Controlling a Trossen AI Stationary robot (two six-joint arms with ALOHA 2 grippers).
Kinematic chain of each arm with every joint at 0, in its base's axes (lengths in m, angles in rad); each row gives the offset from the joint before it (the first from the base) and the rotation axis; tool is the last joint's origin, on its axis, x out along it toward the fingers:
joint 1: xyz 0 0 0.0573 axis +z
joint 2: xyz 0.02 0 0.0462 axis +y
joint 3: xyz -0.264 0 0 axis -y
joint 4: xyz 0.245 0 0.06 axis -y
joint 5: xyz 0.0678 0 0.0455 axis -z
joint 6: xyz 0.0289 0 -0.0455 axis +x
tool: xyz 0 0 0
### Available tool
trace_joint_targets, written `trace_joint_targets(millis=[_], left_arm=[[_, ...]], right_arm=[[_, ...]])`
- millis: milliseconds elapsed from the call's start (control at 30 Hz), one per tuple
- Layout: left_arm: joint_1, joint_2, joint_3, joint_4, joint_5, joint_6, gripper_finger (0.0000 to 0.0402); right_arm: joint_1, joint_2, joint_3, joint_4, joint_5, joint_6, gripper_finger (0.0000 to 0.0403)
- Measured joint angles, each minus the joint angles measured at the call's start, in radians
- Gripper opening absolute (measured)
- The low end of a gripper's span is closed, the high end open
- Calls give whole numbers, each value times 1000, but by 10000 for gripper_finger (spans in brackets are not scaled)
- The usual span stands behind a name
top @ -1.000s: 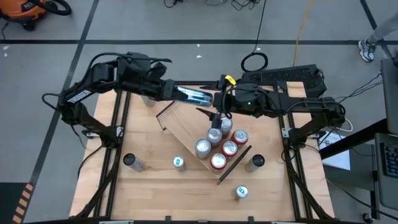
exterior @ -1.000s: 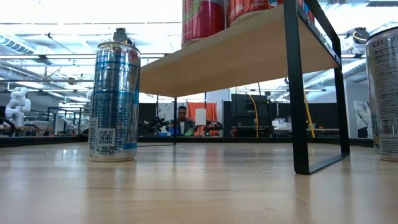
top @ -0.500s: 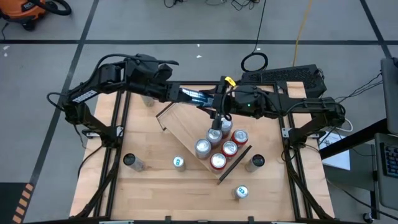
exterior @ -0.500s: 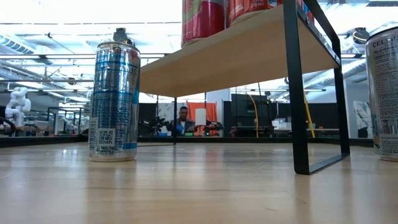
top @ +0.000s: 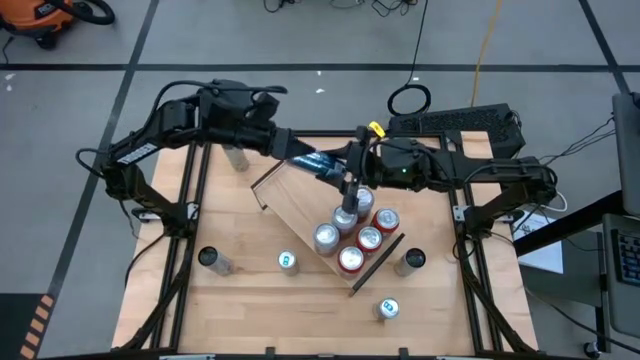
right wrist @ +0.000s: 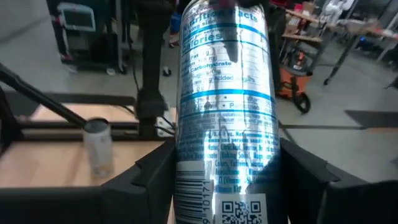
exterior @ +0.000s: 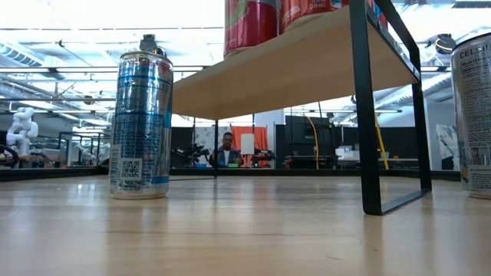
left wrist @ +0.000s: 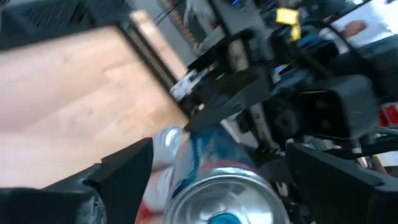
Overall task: Place canned beverage on shelf
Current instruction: Put the top blue soda can on the shelf
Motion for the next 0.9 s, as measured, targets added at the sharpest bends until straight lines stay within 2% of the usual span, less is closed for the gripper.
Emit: trace_joint_targets(millis=[167,433,667,900], left_arm=[[30,-21,0,108,0,109,385],[62,-77,0,225,0,301,386],[62,-126,0,203,8,372,386],[62,-157,0,79,9,400,386]], right_arm=[[-3,-2,0,9,-67,134,202],[-40,-2,0,16,-249,375,202],[-101,-2,0,48,-376,528,201],[-157,-2,2,127,-494,623,201]])
